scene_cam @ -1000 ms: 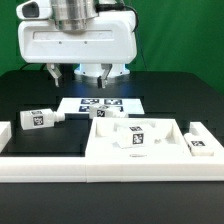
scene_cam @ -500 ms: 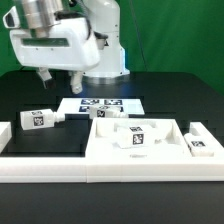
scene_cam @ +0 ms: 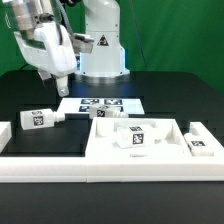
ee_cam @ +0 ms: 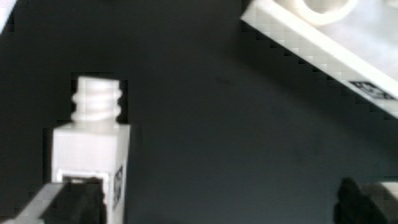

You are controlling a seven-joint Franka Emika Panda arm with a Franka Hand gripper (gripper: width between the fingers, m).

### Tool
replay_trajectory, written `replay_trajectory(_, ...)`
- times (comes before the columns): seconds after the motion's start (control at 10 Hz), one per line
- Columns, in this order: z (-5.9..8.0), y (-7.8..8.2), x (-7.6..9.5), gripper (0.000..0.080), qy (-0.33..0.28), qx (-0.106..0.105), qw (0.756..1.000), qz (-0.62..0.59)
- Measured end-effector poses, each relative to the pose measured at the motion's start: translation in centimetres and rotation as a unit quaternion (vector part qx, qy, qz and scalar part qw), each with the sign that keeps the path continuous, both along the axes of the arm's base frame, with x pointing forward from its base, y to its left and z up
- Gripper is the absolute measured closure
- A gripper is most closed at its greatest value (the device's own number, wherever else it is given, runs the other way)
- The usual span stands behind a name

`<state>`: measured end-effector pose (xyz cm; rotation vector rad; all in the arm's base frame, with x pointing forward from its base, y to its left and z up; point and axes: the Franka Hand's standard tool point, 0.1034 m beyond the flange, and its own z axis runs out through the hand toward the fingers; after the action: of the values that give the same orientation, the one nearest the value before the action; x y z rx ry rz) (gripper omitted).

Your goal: Assemble one leg

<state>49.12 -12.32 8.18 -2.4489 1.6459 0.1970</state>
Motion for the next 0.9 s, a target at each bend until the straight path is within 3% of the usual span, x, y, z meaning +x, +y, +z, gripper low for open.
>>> replay_trajectory(0.1,-0.6,-1.5,-0.9,0.0151,0.003,0.015,0.999,-0.037)
replay_trajectory(0.4,-2.2,-5.3,-2.6,0.0151,-0.003,0.005,1.0,-0.001)
replay_trajectory(0.7,-2.4,-5.3,-2.9,0.0151,0.005,0.015,1.0,0.007)
replay_trajectory(0.9,-2.5,-5.2,-3.9,0.0151,0.043,0.08,0.996,0.024)
